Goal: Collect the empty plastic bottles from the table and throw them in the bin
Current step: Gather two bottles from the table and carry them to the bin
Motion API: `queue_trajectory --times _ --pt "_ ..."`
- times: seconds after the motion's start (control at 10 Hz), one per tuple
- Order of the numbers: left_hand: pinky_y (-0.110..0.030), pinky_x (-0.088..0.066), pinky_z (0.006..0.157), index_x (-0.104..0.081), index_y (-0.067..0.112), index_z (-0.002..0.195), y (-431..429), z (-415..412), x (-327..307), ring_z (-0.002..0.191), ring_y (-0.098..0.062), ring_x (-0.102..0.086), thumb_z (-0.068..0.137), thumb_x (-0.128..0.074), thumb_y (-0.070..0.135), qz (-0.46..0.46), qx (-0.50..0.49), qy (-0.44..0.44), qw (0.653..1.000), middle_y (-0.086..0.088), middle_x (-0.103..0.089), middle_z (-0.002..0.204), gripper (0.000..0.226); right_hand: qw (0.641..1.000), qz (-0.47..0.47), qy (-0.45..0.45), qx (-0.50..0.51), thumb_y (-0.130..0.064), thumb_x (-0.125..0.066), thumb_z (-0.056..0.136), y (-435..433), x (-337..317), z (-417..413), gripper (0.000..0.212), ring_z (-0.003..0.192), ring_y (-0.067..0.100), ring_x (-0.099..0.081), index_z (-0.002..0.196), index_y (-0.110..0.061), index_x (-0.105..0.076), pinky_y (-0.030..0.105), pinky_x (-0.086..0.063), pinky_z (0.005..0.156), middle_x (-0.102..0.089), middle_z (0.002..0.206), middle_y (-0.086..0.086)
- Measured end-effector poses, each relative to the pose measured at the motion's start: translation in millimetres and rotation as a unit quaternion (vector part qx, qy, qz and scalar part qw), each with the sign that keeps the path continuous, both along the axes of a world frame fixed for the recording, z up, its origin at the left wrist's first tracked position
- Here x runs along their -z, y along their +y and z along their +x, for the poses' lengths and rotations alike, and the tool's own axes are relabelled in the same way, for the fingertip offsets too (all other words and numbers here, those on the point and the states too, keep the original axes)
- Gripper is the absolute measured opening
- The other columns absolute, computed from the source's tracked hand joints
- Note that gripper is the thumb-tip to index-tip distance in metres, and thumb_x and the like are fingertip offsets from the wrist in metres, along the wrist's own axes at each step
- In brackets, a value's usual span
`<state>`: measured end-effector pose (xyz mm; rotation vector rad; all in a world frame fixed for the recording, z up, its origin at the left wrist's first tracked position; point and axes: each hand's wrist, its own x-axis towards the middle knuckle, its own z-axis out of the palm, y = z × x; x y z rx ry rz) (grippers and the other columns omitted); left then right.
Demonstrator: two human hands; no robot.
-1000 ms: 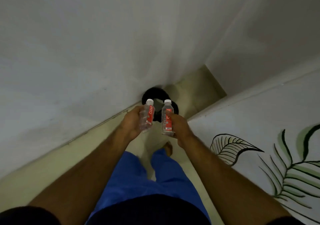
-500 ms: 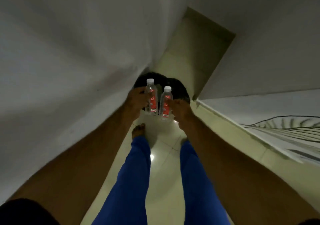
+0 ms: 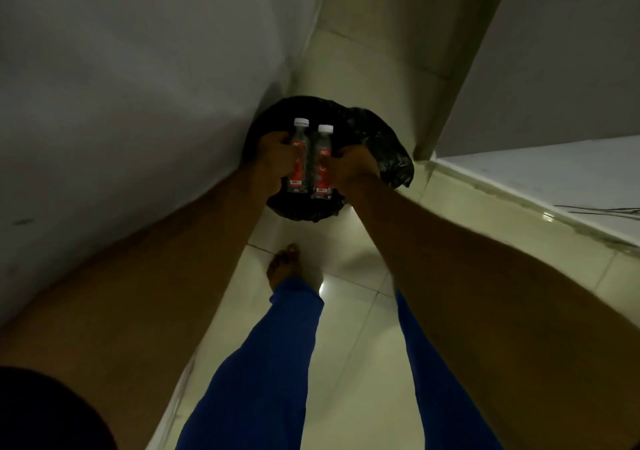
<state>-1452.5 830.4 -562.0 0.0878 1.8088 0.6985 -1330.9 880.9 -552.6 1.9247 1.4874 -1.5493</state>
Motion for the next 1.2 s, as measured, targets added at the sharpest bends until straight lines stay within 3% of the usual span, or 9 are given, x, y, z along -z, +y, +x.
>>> queue_trajectory --times 0.1,0.2,0.3,0.4,0.5,0.6,0.9,1.0,1.2 --pt "-0.035 -0.050 0.092 -0.050 -0.002 0.137 4 13 -8 0.104 -0.026 -0.059 0.103 -0.044 0.012 0.015 -0.015 -0.009 1.000 -0.008 -0.059 0.120 0.037 0.997 -0.028 0.023 0.075 -0.025 -0.063 0.087 -3 6 0 0.038 0.106 0.034 -0.068 0.121 -0.010 -0.065 0.047 -0.058 0.091 -0.070 0.118 0.014" --pt "-0.029 -0.050 0.088 -0.041 -0.006 0.142 2 22 -28 0.098 -0.023 -0.057 0.106 -0.030 0.009 0.026 0.037 0.025 0.999 -0.010 -0.059 0.114 0.040 0.985 -0.045 0.071 0.154 -0.018 -0.061 0.085 -11 -17 5 0.035 0.105 0.035 -0.068 0.120 -0.019 -0.063 0.045 -0.059 0.087 -0.065 0.108 0.009" --pt "-0.033 -0.051 0.094 -0.028 -0.002 0.150 -16 37 -36 0.119 -0.030 -0.054 0.104 -0.024 0.004 0.078 -0.051 -0.023 0.995 -0.016 -0.052 0.130 0.046 0.931 -0.082 0.143 0.325 -0.017 -0.058 0.089 -27 -66 14 0.017 0.085 0.027 -0.060 0.106 -0.021 -0.059 0.032 -0.051 0.065 -0.063 0.100 0.007" --pt "-0.037 -0.048 0.102 -0.034 0.003 0.149 -23 44 -82 0.130 -0.031 -0.051 0.100 -0.034 0.003 0.063 -0.010 -0.031 0.997 -0.016 -0.050 0.142 0.049 0.916 -0.076 0.142 0.368 -0.015 -0.051 0.096 -36 -110 31 0.014 0.073 0.019 -0.057 0.102 -0.019 -0.063 0.028 -0.047 0.059 -0.064 0.089 0.003" --pt "-0.020 -0.050 0.082 -0.050 0.008 0.139 -29 78 -176 0.115 -0.022 -0.060 0.095 -0.047 0.003 0.051 0.038 0.020 0.998 -0.012 -0.059 0.132 0.044 0.899 -0.066 0.151 0.407 -0.018 -0.052 0.098 -46 -196 70 0.015 0.077 0.019 -0.062 0.103 -0.019 -0.066 0.030 -0.051 0.065 -0.067 0.090 0.003" --pt "-0.019 -0.045 0.084 -0.053 0.010 0.135 -27 112 -249 0.113 -0.020 -0.059 0.095 -0.051 0.005 0.064 0.125 0.046 0.989 -0.009 -0.060 0.127 0.039 0.883 -0.038 0.154 0.441 -0.020 -0.053 0.099 -54 -267 111 0.011 0.081 0.018 -0.062 0.101 -0.019 -0.064 0.031 -0.052 0.071 -0.066 0.090 0.001" --pt "-0.034 -0.053 0.088 -0.066 0.010 0.115 -20 341 -504 0.100 -0.024 -0.064 0.090 -0.062 0.018 0.195 0.331 0.074 0.920 -0.009 -0.068 0.110 0.027 0.803 0.121 0.191 0.551 -0.022 -0.058 0.096 -100 -511 365 0.009 0.076 0.017 -0.063 0.101 -0.017 -0.065 0.033 -0.052 0.070 -0.068 0.089 0.002" --pt "-0.031 -0.052 0.083 -0.068 0.010 0.110 -18 387 -533 0.095 -0.022 -0.065 0.088 -0.064 0.017 0.207 0.327 0.049 0.921 -0.007 -0.070 0.102 0.023 0.789 0.141 0.194 0.566 -0.020 -0.058 0.097 -112 -537 411 0.007 0.072 0.017 -0.062 0.095 -0.018 -0.064 0.031 -0.051 0.065 -0.068 0.087 0.004" --pt "-0.028 -0.046 0.072 -0.063 0.016 0.101 -23 599 -629 0.081 -0.019 -0.059 0.089 -0.063 0.014 0.303 0.414 -0.034 0.857 -0.003 -0.065 0.089 0.012 0.698 0.248 0.195 0.643 -0.022 -0.057 0.096 -151 -632 609 0.009 0.069 0.015 -0.065 0.094 -0.020 -0.065 0.027 -0.052 0.060 -0.071 0.088 0.003"
